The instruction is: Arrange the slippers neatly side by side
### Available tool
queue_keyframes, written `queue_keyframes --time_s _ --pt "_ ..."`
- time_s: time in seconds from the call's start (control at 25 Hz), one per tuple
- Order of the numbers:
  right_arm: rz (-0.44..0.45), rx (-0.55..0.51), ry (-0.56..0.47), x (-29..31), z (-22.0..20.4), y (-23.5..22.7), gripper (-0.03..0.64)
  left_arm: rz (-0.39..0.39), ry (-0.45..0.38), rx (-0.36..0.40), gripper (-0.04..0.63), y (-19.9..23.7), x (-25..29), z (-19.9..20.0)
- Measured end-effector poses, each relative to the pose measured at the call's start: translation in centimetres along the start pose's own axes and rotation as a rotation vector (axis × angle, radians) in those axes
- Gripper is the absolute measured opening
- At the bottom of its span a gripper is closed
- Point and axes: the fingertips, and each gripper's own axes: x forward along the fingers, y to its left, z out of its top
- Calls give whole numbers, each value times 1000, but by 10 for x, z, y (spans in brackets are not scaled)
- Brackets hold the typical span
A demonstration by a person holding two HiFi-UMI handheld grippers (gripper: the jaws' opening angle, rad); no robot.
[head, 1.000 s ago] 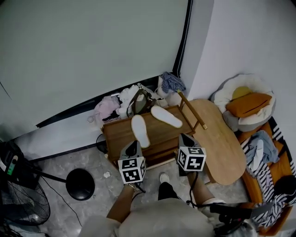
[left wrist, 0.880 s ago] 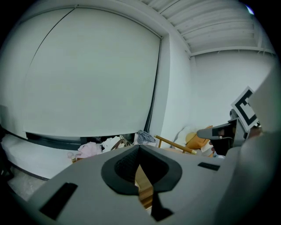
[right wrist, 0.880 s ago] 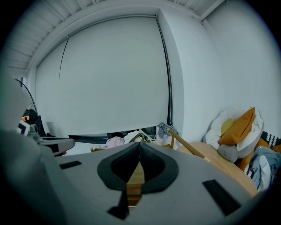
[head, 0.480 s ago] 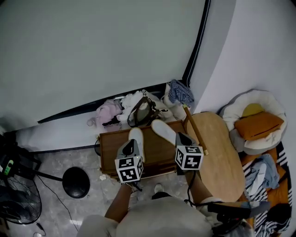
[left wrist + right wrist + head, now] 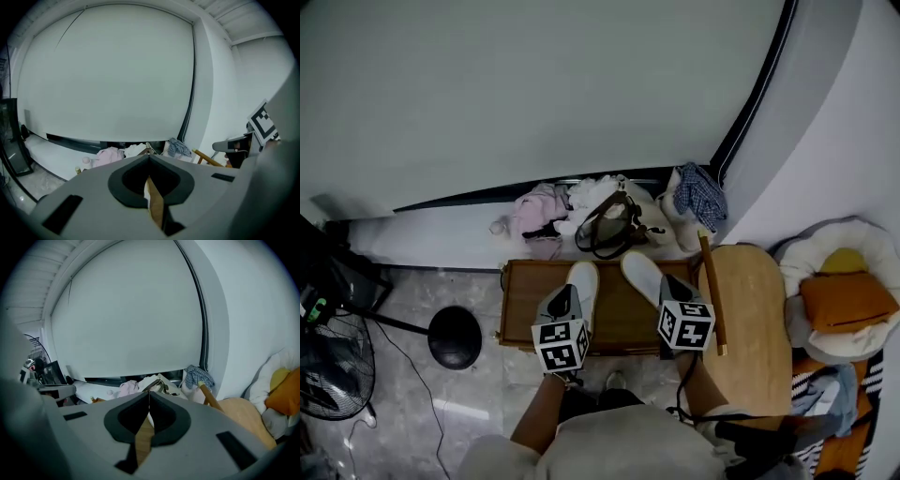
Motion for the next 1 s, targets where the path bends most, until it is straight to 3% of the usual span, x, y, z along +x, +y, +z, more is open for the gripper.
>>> queue_keyframes --time_s 0.72,1.0 --pt "10 -10 126 51 -33 -2 34 9 110 -27 12 30 49 -33" --pt "-1 -24 193 57 -63 -8 34 13 169 -38 12 36 52 -64"
